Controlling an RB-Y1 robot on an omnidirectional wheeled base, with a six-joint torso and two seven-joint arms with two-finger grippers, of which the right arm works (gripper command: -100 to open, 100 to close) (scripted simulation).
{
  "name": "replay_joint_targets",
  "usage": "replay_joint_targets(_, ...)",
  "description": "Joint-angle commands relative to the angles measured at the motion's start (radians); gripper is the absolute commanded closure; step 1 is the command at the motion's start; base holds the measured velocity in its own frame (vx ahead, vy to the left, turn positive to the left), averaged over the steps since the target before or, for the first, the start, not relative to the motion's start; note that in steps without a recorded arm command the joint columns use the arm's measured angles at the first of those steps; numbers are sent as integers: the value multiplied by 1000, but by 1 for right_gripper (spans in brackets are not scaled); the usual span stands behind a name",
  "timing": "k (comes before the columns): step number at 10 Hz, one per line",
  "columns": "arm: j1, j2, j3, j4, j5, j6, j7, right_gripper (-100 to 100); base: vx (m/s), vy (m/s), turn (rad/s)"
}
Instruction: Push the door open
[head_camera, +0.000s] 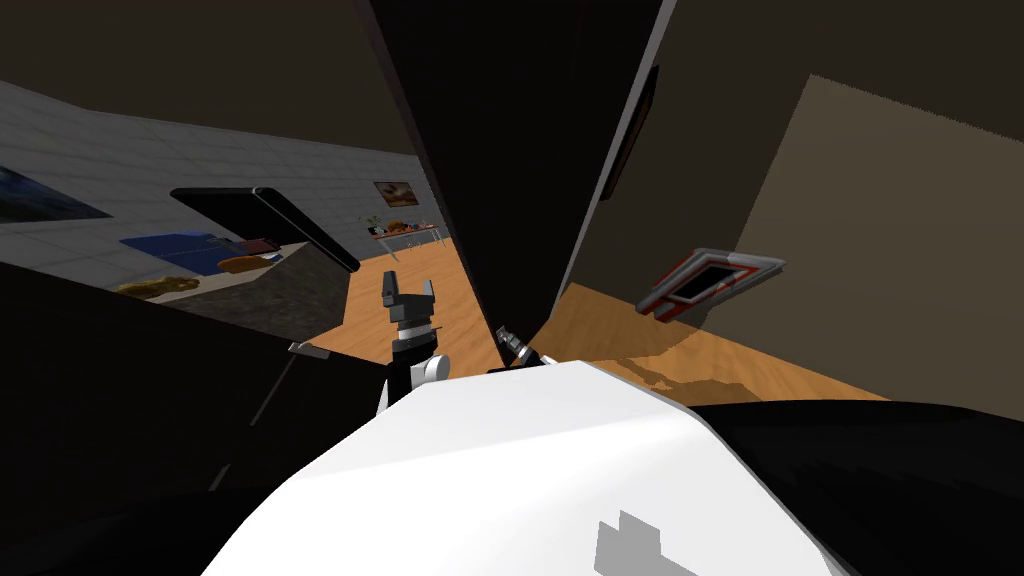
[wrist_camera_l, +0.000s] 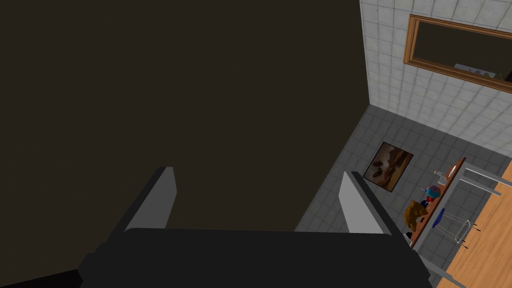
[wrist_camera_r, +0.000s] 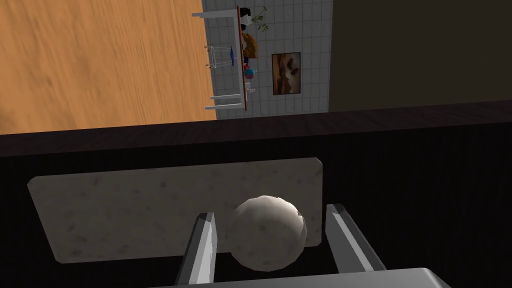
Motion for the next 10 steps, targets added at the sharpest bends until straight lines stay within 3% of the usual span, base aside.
replay_joint_targets(1,0,0,0,1,0,2,0,100,-25,-16,16)
replay_joint_targets(5,0,0,0,1,0,2,0,100,-5,-5,0)
replay_joint_targets(10,-6,8,-67,26,-11,1,20,100,95,140,-36)
